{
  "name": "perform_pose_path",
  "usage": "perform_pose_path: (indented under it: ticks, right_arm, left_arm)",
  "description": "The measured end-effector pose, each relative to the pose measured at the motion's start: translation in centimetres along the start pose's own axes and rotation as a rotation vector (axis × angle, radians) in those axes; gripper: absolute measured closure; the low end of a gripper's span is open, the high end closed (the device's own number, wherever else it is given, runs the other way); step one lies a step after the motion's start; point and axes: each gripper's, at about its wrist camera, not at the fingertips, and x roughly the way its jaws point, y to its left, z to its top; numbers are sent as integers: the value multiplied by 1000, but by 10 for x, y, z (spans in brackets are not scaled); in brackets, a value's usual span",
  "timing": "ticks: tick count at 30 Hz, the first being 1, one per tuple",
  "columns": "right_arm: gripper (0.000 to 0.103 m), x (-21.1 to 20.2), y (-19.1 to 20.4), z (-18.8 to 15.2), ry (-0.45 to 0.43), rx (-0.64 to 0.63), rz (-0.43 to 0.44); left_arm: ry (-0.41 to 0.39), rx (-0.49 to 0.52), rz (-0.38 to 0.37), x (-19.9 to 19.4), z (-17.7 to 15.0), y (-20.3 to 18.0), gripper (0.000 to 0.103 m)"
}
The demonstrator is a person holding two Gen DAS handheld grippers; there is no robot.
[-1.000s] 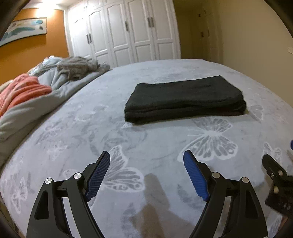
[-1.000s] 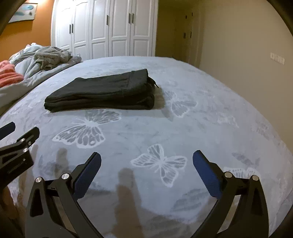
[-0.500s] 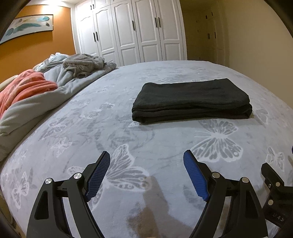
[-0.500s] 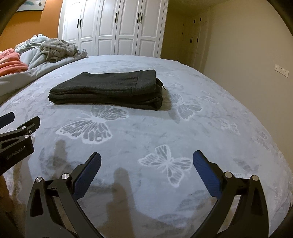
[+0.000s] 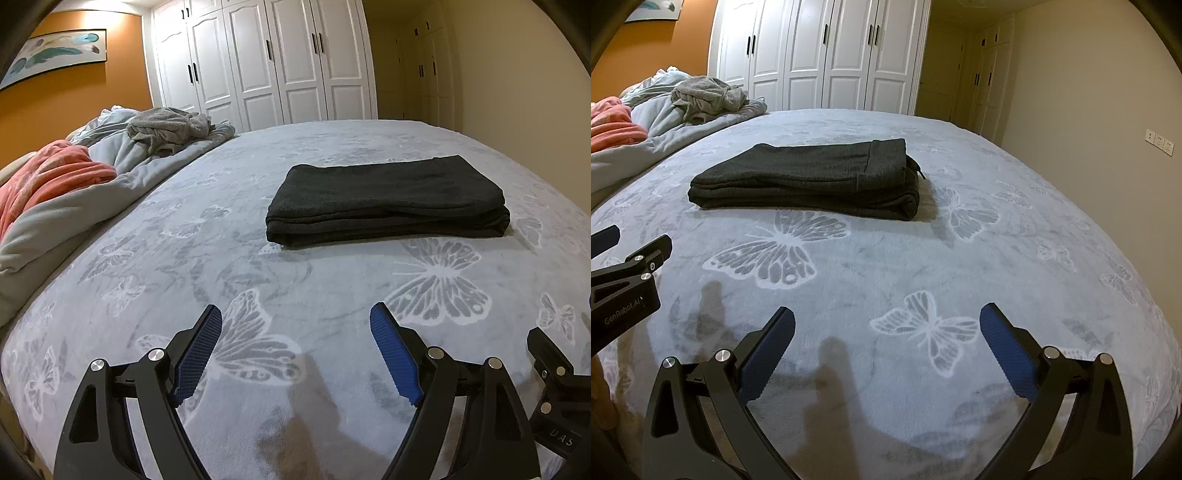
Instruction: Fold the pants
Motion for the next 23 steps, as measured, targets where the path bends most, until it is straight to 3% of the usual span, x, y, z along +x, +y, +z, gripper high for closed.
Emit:
perform_pose_path:
  ticks: [23]
  right_arm:
    - [5,0,2,0,3,-2,-2]
  left_arm:
    - [-13,1,4,-3,-1,-2,23]
